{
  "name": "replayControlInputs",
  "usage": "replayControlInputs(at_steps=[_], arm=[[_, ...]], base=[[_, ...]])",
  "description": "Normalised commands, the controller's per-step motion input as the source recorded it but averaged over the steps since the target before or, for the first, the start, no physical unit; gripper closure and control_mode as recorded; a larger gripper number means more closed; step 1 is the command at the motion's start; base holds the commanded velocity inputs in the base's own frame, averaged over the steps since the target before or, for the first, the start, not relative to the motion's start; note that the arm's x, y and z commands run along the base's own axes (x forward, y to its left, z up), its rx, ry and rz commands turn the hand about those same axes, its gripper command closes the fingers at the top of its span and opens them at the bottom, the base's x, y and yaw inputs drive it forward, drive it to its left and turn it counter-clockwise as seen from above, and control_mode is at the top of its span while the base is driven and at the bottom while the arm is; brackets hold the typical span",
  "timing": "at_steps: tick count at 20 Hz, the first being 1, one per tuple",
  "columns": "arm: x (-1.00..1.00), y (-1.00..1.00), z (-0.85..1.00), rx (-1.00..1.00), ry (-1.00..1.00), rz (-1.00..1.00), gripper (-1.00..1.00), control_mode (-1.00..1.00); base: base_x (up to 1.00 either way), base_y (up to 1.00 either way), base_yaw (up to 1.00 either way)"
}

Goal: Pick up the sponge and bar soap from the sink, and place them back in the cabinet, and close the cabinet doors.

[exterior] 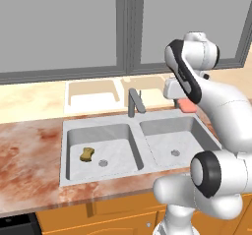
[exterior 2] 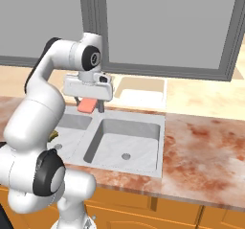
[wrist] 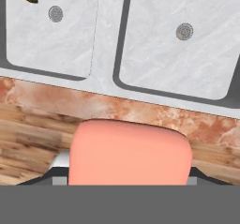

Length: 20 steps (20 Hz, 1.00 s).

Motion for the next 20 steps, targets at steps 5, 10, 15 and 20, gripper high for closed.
replayControlInputs(at_steps=[5,10,15,20], arm=[[-0.18,0.02,0.0,0.0,-0.03,0.0,1.0,-1.0],[-0.04,0.15,0.0,0.0,-0.03,0.0,1.0,-1.0],[0.0,0.1,0.0,0.0,0.0,0.0,1.0,-1.0],[0.0,0.03,0.01,0.0,0.0,0.0,1.0,1.0]], base=[[0.0,0.0,0.0],[0.0,0.0,0.0],[0.0,0.0,0.0],[0.0,0.01,0.0]])
